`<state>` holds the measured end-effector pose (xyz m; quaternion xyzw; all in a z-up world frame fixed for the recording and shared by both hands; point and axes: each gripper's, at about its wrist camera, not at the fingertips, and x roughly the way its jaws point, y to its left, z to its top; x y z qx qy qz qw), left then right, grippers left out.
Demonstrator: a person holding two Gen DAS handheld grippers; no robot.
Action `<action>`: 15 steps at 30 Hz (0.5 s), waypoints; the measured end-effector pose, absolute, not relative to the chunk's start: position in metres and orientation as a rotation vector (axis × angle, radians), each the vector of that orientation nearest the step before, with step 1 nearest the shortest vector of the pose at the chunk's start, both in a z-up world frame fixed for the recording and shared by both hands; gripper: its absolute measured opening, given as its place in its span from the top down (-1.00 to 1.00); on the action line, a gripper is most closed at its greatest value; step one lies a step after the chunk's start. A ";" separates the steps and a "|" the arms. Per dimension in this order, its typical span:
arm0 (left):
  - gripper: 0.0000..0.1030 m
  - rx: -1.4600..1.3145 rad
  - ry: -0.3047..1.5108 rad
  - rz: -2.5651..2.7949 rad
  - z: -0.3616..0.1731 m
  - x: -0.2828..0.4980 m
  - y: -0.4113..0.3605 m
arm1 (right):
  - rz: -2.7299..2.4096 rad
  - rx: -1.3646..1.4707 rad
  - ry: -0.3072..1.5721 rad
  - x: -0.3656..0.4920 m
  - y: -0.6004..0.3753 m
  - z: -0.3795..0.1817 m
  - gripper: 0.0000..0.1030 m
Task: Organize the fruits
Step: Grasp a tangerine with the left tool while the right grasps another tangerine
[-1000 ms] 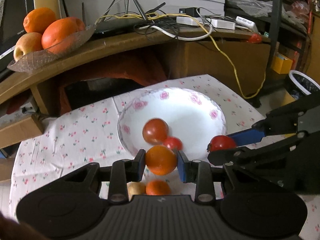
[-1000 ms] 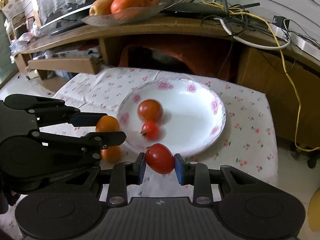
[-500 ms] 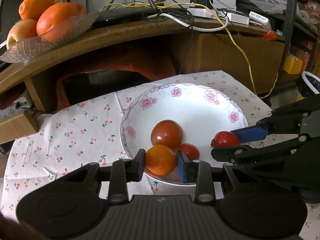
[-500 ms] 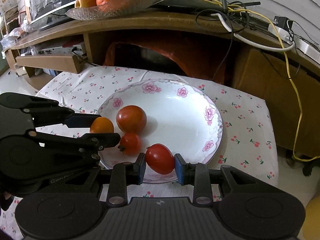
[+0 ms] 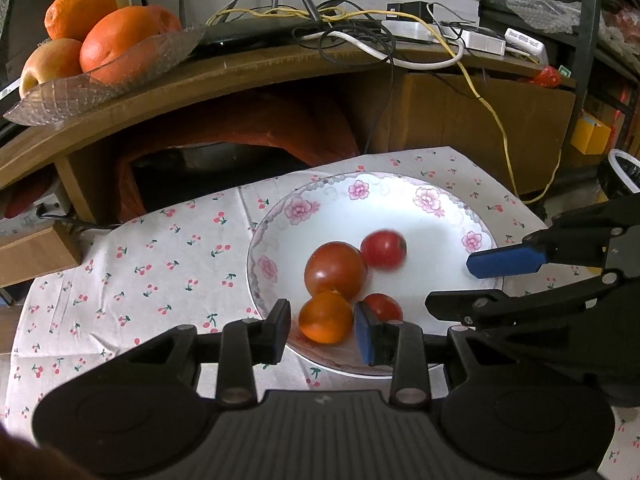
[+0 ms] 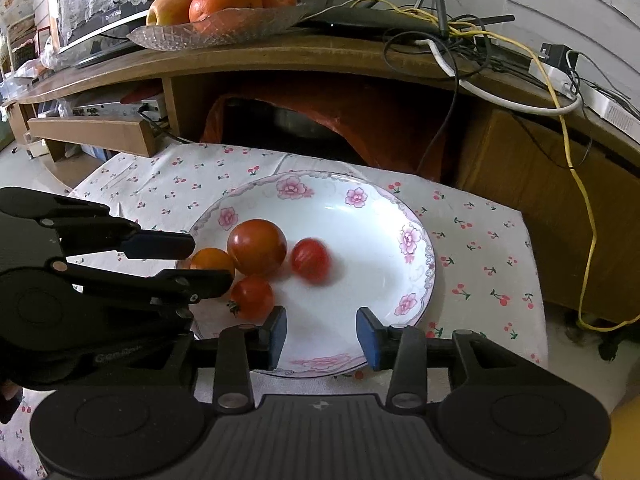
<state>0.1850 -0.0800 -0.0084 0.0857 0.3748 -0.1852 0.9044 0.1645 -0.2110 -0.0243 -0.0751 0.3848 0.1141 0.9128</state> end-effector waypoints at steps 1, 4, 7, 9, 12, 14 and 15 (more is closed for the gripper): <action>0.22 0.179 0.770 -0.379 -0.008 0.185 -0.080 | 0.235 -0.154 0.790 0.164 -0.211 -0.024 0.24; 0.22 0.170 0.765 -0.375 -0.005 0.184 -0.078 | 0.233 -0.153 0.775 0.162 -0.211 -0.021 0.24; 0.22 0.158 0.754 -0.367 0.000 0.184 -0.076 | 0.230 -0.140 0.764 0.160 -0.214 -0.017 0.24; 0.21 0.153 0.743 -0.360 0.004 0.183 -0.073 | 0.226 -0.132 0.757 0.160 -0.216 -0.015 0.24; 0.19 0.145 0.732 -0.344 0.009 0.181 -0.068 | 0.231 -0.126 0.751 0.156 -0.216 -0.012 0.23; 0.19 0.132 0.732 -0.338 0.012 0.180 -0.063 | 0.238 -0.123 0.750 0.153 -0.216 -0.011 0.22; 0.18 0.129 0.730 -0.333 0.013 0.180 -0.060 | 0.241 -0.123 0.748 0.151 -0.215 -0.010 0.22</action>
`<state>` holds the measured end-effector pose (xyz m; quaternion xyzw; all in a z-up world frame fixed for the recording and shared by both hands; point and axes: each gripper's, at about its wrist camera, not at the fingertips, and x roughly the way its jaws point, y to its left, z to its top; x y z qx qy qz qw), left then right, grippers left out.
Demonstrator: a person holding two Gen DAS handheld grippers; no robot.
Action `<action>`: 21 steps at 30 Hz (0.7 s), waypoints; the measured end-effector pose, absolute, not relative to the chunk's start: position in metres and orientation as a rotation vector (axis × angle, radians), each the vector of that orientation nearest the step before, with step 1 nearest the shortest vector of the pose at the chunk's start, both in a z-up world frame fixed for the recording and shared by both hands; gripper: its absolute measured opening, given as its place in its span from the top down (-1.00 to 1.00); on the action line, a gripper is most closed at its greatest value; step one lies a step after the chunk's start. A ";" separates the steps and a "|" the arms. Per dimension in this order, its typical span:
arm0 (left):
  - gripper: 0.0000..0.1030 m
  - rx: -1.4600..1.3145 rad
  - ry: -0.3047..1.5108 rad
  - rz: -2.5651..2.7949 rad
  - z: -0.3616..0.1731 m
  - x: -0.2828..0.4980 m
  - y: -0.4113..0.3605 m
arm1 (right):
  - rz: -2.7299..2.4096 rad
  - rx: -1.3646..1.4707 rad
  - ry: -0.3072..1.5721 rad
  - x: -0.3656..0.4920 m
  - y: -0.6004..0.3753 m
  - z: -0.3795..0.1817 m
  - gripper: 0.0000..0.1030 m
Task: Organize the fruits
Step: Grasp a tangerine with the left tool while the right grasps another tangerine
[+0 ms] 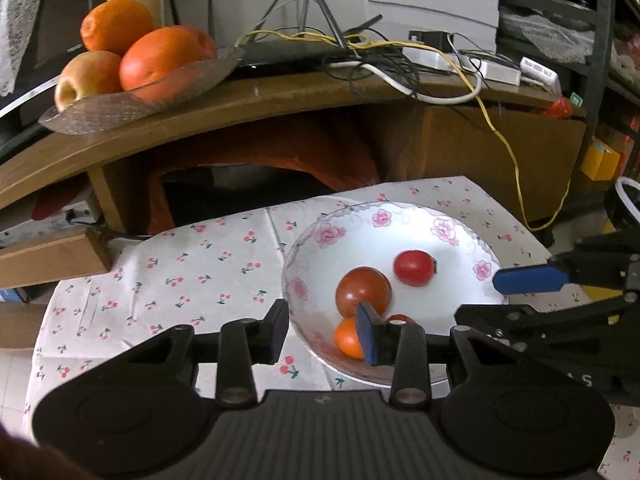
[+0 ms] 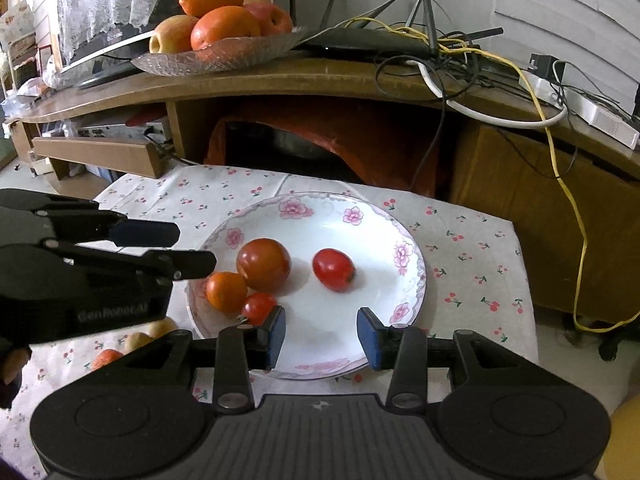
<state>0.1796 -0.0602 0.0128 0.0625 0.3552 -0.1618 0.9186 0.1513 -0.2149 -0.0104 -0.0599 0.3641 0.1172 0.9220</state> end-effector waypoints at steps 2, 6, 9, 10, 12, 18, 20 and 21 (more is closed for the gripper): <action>0.18 0.123 0.728 -0.327 0.016 0.179 -0.057 | 0.249 -0.120 0.747 0.148 -0.214 -0.009 0.20; 0.17 0.112 0.719 -0.330 0.022 0.172 -0.051 | 0.275 -0.100 0.748 0.141 -0.212 -0.005 0.15; 0.16 0.107 0.720 -0.337 0.023 0.165 -0.046 | 0.305 -0.104 0.753 0.133 -0.207 -0.005 0.13; 0.16 0.104 0.725 -0.340 0.023 0.163 -0.044 | 0.315 -0.110 0.755 0.131 -0.205 -0.006 0.13; 0.16 0.104 0.737 -0.344 0.022 0.159 -0.041 | 0.336 -0.111 0.764 0.127 -0.201 -0.007 0.12; 0.15 0.126 0.771 -0.373 0.015 0.141 -0.026 | 0.406 -0.137 0.788 0.119 -0.187 -0.014 0.01; 0.15 0.130 0.785 -0.392 0.013 0.134 -0.020 | 0.416 -0.143 0.798 0.118 -0.184 -0.016 0.01; 0.15 0.132 0.791 -0.404 0.012 0.130 -0.018 | 0.417 -0.147 0.801 0.118 -0.182 -0.017 0.01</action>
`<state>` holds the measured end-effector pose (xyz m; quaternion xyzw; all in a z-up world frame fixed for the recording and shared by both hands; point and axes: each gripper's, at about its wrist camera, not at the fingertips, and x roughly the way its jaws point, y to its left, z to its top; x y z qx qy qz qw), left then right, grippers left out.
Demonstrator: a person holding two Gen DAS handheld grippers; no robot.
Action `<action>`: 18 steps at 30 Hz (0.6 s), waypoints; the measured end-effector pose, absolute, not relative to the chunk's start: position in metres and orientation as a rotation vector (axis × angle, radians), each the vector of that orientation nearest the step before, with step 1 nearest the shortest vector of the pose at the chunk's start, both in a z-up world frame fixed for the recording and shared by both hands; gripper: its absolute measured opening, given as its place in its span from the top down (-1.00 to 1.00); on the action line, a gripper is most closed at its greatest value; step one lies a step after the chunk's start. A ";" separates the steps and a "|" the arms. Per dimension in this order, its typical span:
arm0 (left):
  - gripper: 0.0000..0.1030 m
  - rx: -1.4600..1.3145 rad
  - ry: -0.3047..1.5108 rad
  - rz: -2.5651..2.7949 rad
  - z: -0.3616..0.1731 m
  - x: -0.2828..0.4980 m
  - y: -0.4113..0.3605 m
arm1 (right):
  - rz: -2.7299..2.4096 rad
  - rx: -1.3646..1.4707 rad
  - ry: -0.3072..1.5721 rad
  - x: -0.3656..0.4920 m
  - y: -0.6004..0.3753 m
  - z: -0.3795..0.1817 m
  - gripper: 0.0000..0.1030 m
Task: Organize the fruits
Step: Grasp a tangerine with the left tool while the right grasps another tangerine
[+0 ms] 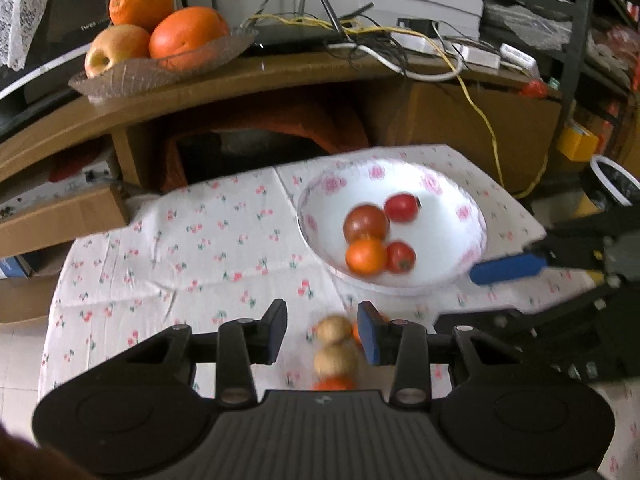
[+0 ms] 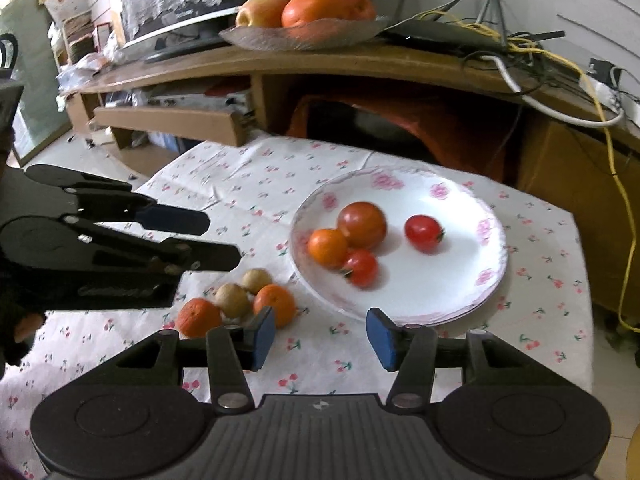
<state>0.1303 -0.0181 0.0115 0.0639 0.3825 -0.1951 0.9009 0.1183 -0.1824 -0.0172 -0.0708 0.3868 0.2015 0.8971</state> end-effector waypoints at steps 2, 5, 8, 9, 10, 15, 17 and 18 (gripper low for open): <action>0.15 0.147 0.806 -0.429 0.008 0.123 -0.015 | 0.422 -0.150 0.807 0.118 -0.181 -0.019 0.01; 0.14 0.183 0.825 -0.453 0.001 0.115 -0.014 | 0.426 -0.155 0.813 0.118 -0.179 -0.021 0.01; 0.14 0.190 0.855 -0.476 -0.008 0.110 -0.013 | 0.431 -0.163 0.825 0.118 -0.176 -0.024 0.01; 0.14 0.196 0.864 -0.481 -0.011 0.110 -0.014 | 0.435 -0.167 0.828 0.118 -0.175 -0.025 0.01; 0.14 0.204 0.871 -0.487 -0.014 0.110 -0.015 | 0.438 -0.172 0.831 0.118 -0.173 -0.026 0.01; 0.13 0.256 0.872 -0.476 -0.030 0.109 -0.021 | 0.455 -0.189 0.835 0.120 -0.166 -0.030 -0.01; 0.11 0.254 0.876 -0.470 -0.035 0.110 -0.020 | 0.459 -0.191 0.842 0.121 -0.164 -0.031 -0.02; 0.11 0.245 0.870 -0.468 -0.035 0.110 -0.019 | 0.465 -0.191 0.845 0.122 -0.163 -0.032 -0.02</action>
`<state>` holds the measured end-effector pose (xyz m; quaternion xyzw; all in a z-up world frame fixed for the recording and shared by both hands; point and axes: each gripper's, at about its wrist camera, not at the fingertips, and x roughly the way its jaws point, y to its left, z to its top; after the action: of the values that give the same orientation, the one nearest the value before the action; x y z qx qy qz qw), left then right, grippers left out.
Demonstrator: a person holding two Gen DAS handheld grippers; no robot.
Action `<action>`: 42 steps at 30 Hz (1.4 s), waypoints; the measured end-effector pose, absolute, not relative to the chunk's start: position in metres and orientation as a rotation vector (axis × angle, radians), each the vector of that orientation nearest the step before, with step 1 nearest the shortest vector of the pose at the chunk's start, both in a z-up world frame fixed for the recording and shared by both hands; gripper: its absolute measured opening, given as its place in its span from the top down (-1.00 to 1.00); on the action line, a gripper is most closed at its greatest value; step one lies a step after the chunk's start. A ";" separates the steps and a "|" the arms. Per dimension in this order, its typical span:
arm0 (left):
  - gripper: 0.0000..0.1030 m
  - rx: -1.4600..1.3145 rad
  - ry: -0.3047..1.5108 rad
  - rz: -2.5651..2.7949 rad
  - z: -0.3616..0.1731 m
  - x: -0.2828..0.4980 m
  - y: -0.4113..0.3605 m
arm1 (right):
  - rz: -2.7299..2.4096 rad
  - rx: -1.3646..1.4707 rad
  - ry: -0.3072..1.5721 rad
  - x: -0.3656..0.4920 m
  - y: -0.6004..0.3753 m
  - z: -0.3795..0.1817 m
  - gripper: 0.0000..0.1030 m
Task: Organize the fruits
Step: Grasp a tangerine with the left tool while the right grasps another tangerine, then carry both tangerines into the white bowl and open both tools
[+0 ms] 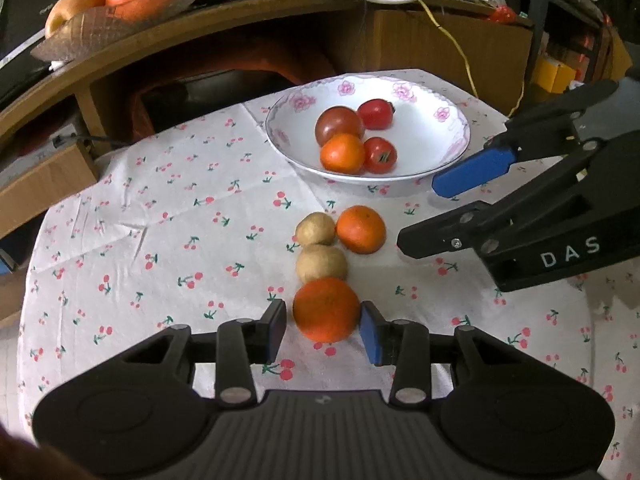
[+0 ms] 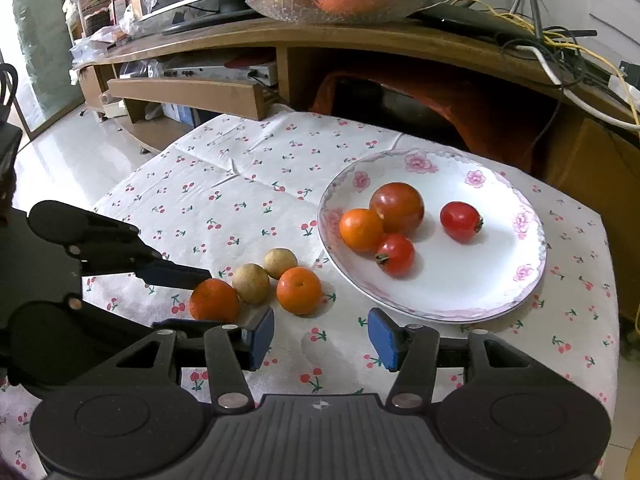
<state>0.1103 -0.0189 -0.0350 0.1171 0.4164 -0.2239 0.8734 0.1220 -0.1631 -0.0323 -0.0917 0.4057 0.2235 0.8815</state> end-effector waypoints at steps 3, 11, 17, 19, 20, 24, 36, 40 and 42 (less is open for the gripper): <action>0.10 0.235 0.854 -0.459 -0.034 0.112 -0.017 | 0.483 -0.197 0.846 0.123 -0.159 -0.034 -0.02; 0.19 0.217 0.843 -0.479 -0.032 0.110 -0.011 | 0.514 -0.208 0.855 0.132 -0.149 -0.043 0.01; 0.19 0.207 0.846 -0.485 -0.033 0.109 -0.006 | 0.521 -0.213 0.867 0.139 -0.143 -0.051 0.01; 0.19 0.214 0.850 -0.481 -0.036 0.109 -0.004 | 0.519 -0.221 0.863 0.142 -0.140 -0.054 0.02; 0.18 0.212 0.855 -0.480 -0.038 0.109 -0.004 | 0.515 -0.225 0.863 0.143 -0.139 -0.055 0.03; 0.18 0.195 0.854 -0.484 -0.039 0.109 -0.001 | 0.493 -0.257 0.849 0.143 -0.135 -0.055 0.41; 0.22 0.195 0.854 -0.519 -0.035 0.101 -0.009 | 0.456 -0.242 0.908 0.109 -0.156 -0.045 0.45; 0.22 0.222 0.848 -0.566 -0.032 0.086 -0.019 | 0.430 -0.262 0.938 0.081 -0.170 -0.045 0.45; 0.22 0.234 0.851 -0.593 -0.032 0.079 -0.027 | 0.409 -0.270 0.948 0.068 -0.177 -0.045 0.45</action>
<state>0.0792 -0.0266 -0.0317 0.1116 0.4056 -0.2830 0.8620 0.0676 -0.1770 -0.0449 -0.1284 0.4520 0.1950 0.8609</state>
